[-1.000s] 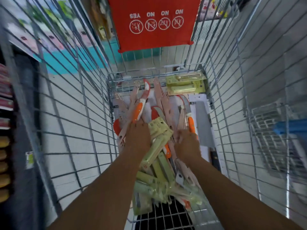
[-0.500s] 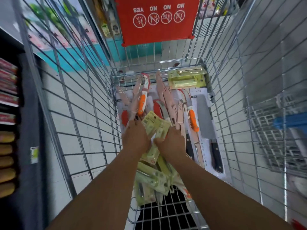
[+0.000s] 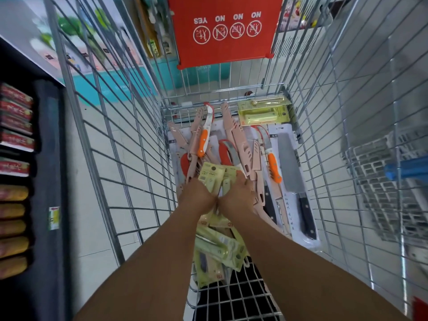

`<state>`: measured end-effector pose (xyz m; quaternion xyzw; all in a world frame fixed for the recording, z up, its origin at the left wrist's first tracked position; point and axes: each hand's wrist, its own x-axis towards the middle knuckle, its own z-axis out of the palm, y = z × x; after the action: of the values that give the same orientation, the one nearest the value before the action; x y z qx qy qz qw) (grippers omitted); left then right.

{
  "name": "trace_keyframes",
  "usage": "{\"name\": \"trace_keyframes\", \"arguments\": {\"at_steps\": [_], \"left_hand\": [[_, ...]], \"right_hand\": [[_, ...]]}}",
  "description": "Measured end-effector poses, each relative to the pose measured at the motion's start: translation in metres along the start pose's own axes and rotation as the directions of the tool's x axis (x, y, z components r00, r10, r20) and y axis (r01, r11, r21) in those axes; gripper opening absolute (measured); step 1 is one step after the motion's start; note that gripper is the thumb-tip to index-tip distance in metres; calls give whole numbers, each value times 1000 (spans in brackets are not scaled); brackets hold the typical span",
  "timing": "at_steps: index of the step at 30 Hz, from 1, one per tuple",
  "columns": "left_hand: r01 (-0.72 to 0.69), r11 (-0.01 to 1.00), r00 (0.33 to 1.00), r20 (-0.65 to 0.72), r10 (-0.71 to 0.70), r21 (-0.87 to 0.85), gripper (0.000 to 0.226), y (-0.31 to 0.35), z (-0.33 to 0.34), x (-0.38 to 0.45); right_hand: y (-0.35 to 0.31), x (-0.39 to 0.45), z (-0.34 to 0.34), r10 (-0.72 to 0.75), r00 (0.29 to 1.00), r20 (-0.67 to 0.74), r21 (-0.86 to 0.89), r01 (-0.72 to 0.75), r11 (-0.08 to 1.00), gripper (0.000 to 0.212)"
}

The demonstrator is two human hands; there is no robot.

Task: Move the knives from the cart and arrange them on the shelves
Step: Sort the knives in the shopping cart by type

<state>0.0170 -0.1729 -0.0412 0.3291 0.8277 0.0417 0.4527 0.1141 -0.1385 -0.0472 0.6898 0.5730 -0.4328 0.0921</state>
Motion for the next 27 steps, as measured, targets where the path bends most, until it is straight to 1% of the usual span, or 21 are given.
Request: {"name": "trace_keyframes", "arguments": {"at_steps": [3, 5, 7, 10, 12, 14, 17, 18, 20, 21, 23, 24, 25, 26, 27], "left_hand": [[54, 994, 998, 17, -53, -90, 20, 4, 0, -3], [79, 991, 997, 1, -79, -111, 23, 5, 1, -4], [69, 988, 996, -38, -75, -136, 27, 8, 3, -7], [50, 970, 993, -92, -73, -236, 36, 10, 5, -10], [64, 964, 990, -102, -93, -258, 39, 11, 5, -15], [58, 962, 991, -103, -89, -266, 40, 11, 6, -16], [11, 930, 992, -112, -56, -369, 38, 18, 3, -19], [-20, 916, 990, -133, -37, -400, 40, 22, 0, -18], [-67, 905, 984, -176, -9, -421, 42, 32, -7, -15], [-86, 906, 980, -199, 2, -414, 48, 39, -12, -13], [-149, 920, 967, -246, 59, -361, 73, 54, -21, -6], [-176, 932, 958, -273, 88, -317, 86, 60, -25, 0], [-189, 940, 952, -289, 104, -284, 93, 67, -30, 5], [-192, 938, 950, -294, 104, -288, 94, 74, -34, 11], [-201, 931, 949, -296, 108, -305, 91, 80, -39, 17]], "right_hand": [[8, 0, 0, -51, 999, -17, 38, 51, 998, 82], [14, 0, 1, -46, 998, -39, 73, 48, 996, 80], [18, -2, -1, -16, 999, -44, 92, 20, 996, 78], [20, -2, -3, 16, 999, -43, 73, -13, 997, 79], [23, 1, 1, 19, 999, -45, 60, -16, 998, 75], [29, 8, 3, -1, 999, -42, 61, 4, 998, 59], [20, -2, -17, -34, 999, -36, 174, 40, 984, 24], [17, -5, -26, -44, 998, -43, 243, 53, 969, 15], [13, -4, -42, -26, 997, -72, 386, 52, 921, 9], [10, -2, -49, -2, 996, -87, 460, 42, 887, 6], [4, 7, -64, 69, 995, -72, 640, -7, 769, 2], [1, 16, -71, 116, 992, -45, 720, -48, 692, 5], [-2, 26, -78, 167, 986, -16, 772, -94, 629, 10], [-4, 39, -84, 207, 978, 1, 783, -129, 609, 14], [-8, 51, -91, 237, 971, 16, 782, -160, 602, 17]]}}
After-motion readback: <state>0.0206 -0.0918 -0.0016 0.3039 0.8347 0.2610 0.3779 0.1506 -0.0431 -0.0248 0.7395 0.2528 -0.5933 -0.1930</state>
